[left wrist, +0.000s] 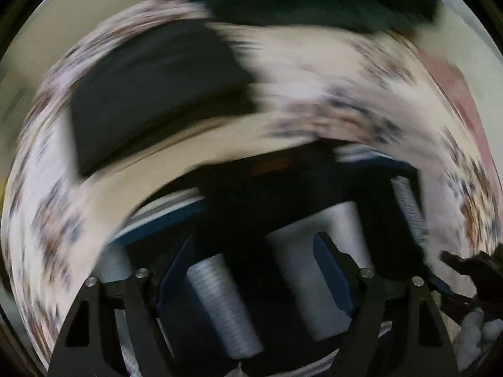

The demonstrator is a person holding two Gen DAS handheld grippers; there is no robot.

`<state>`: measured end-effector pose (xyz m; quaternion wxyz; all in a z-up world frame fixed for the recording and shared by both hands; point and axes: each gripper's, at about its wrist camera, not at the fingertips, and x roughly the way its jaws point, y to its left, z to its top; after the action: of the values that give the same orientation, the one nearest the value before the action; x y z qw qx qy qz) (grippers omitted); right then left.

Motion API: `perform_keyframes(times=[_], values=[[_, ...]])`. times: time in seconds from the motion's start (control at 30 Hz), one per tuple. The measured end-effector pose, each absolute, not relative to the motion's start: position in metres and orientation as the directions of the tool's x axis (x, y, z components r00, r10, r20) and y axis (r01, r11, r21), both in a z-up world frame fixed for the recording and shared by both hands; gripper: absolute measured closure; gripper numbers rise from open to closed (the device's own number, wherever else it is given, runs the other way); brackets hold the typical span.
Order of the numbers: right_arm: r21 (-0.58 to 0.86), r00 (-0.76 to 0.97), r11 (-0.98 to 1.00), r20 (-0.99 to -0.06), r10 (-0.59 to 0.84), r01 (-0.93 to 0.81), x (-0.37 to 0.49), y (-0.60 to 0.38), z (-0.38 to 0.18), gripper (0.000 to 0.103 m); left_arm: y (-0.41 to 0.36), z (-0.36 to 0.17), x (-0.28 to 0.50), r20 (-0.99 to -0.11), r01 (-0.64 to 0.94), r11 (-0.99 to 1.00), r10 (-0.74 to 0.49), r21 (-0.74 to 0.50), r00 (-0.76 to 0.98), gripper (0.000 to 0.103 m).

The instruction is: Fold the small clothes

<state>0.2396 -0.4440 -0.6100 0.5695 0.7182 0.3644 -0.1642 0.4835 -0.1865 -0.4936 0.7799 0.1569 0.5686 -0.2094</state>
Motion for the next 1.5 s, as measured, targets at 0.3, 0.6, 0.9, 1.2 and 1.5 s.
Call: perform_keyframes(times=[0.3,0.6,0.9,1.2,1.5], values=[[0.681,0.698,-0.202,-0.611,0.373,0.704,0.240,-0.458,-0.640,0.071,-0.360,-0.559,0.502,-0.990,0.741,0.664,-0.143,-0.101,-0.006,0.027],[0.680,0.706,-0.230,-0.591,0.392,0.697,0.228,-0.456,-0.650,0.093,-0.382,-0.574,0.508,-0.974,0.757,0.620,-0.207,-0.205,-0.094,0.101],[0.650,0.659,-0.163,-0.663,0.356,0.742,0.216,-0.461,-0.644,0.103,-0.358,-0.570,0.537,-0.951,0.663,0.692,-0.292,-0.285,-0.104,0.101],[0.597,0.580,-0.065,-0.741,0.338,0.800,0.214,-0.466,-0.635,0.103,-0.335,-0.568,0.572,-0.938,0.571,0.760,-0.340,-0.312,-0.061,0.103],[0.670,0.677,-0.194,-0.602,0.424,0.717,0.212,-0.480,-0.641,0.083,-0.345,-0.572,0.559,-0.921,0.593,0.708,-0.339,-0.384,-0.192,0.067]])
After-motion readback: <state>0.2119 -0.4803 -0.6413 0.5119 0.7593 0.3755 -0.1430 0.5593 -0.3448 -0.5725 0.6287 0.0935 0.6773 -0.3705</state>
